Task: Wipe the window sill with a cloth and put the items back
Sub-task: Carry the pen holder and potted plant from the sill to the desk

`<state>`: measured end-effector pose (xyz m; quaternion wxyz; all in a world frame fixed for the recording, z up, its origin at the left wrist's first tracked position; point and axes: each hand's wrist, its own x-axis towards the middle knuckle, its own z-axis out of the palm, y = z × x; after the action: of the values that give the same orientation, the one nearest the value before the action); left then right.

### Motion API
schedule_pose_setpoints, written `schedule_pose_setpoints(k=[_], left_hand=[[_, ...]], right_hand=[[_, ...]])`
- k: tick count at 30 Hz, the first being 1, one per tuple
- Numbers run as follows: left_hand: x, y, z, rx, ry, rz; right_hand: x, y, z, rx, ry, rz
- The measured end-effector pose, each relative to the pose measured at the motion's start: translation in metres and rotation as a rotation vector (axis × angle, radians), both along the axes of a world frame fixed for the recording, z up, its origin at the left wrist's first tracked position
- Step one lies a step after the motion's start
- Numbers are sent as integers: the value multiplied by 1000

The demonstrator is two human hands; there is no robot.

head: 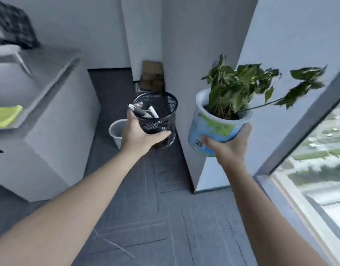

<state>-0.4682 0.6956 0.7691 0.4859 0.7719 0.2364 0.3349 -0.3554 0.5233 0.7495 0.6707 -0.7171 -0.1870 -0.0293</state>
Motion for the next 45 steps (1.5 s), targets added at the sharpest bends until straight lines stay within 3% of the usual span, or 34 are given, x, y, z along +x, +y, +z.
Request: schedule_pose_setpoints(k=[13,26,34,45], left_hand=[[-218,229,37,-18,-59,444],[-286,446,46,-18,-108,835],[-321,577,11,-59,-59,889],[-361,823,-76,-165,48,770]], right_hand=[[-145,298,37,42,-83,450],[-185,573,49,38,-113,805],[-221,711,17,-1,-42,903],[-289,924,-61,-111,70,729]])
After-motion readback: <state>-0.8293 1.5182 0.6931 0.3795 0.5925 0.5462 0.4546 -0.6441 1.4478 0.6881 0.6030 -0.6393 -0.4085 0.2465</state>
